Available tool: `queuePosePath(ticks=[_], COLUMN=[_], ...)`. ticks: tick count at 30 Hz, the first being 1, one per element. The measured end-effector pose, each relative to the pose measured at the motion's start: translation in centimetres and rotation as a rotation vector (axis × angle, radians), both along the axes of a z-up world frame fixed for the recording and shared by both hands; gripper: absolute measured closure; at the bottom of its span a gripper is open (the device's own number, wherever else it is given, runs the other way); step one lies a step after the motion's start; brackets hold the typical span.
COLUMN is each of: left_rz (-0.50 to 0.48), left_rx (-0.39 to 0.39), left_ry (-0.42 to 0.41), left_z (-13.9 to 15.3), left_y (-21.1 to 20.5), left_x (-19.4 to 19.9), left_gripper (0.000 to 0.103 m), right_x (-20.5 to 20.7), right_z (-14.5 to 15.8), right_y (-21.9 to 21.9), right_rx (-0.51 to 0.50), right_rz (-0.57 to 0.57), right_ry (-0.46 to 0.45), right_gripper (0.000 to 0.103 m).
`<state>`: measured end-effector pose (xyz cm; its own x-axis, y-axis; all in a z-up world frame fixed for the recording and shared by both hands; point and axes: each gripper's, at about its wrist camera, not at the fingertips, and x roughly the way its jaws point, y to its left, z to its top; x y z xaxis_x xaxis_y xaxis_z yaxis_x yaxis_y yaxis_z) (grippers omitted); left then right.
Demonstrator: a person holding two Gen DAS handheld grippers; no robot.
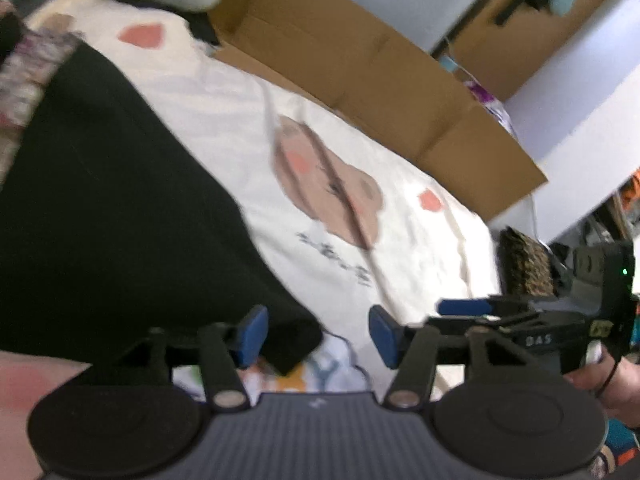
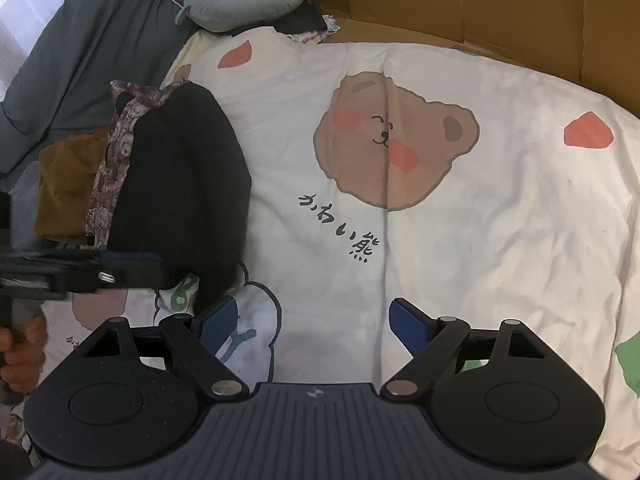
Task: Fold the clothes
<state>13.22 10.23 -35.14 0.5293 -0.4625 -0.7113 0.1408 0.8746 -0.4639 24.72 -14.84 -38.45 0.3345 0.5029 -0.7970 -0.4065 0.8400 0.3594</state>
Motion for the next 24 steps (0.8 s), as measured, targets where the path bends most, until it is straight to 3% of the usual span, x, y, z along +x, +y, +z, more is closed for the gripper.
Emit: queuePosePath(ticks=[4,7,16,24], left_rz=[0.157,0.266,0.43,0.451], left_rx=[0.129,0.213,0.429,0.497], left_ry=[-0.025,0.03,0.024,0.048], left_z=[1.7,0.9,-0.7,-2.4], left_y=[4.8,6.9,10.2,12.2], left_x=[-1.0,-0.4,0.1,0.1], left_gripper=[0.045,0.053,0.053,0.052], right_x=[-0.1,-0.2,-0.1,-0.3], right_z=[0.0,-0.2,-0.5,-0.4], right_y=[0.0,-0.1,0.0,0.3], right_rx=[-0.002,-0.005,-0.014,-0.006], right_rz=[0.002,0.0,0.004,0.027], right_ry=[0.004,0.01,0.012,0.008], right_gripper=[0.017,0.017,0.017,0.017])
